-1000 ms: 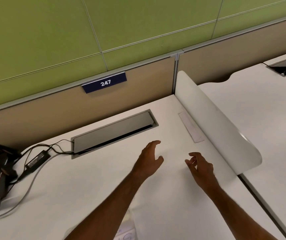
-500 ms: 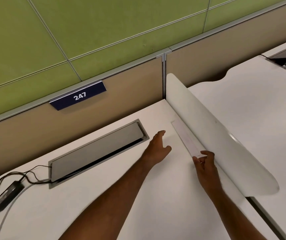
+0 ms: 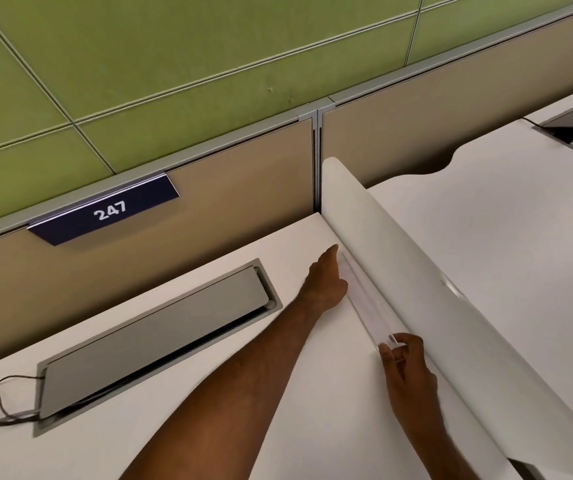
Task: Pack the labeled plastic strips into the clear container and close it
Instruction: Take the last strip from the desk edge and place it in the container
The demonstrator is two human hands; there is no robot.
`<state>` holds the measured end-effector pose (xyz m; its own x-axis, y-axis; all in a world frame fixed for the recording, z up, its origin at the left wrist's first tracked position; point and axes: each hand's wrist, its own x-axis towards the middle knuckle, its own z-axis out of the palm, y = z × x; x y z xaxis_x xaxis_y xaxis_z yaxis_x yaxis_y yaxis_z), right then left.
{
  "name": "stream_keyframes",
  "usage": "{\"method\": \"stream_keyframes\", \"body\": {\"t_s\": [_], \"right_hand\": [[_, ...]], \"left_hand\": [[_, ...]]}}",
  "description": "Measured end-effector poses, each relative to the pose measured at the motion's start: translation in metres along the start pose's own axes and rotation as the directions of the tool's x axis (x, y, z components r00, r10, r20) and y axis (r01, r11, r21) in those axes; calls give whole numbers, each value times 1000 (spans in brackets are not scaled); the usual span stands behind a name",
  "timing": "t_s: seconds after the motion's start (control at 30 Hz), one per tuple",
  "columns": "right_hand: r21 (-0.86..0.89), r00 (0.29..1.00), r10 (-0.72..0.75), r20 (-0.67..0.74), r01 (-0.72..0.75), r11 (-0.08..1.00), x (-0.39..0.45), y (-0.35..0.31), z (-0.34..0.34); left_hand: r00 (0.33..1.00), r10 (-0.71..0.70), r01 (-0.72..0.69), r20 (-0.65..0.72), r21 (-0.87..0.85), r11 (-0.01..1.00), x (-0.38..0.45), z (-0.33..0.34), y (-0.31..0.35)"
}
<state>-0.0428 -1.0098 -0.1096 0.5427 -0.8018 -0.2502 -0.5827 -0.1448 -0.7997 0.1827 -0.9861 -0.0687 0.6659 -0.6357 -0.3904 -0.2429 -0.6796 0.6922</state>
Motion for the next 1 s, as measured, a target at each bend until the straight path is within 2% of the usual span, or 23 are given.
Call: {"method": "stream_keyframes", "body": {"t_s": [0.37, 0.73, 1.0], "right_hand": [[10, 1000, 13, 4, -13, 1000, -2, -1, -3], [75, 987, -160, 2, 159, 984, -33, -5, -29], [193, 962, -262, 74, 244, 950, -78, -27, -48]], "left_hand": [[1000, 12, -12, -14, 23, 1000, -10, -1, -1], [992, 51, -54, -118, -25, 998, -95, -28, -3], [976, 73, -84, -207, -43, 996, -181, -49, -9]]}}
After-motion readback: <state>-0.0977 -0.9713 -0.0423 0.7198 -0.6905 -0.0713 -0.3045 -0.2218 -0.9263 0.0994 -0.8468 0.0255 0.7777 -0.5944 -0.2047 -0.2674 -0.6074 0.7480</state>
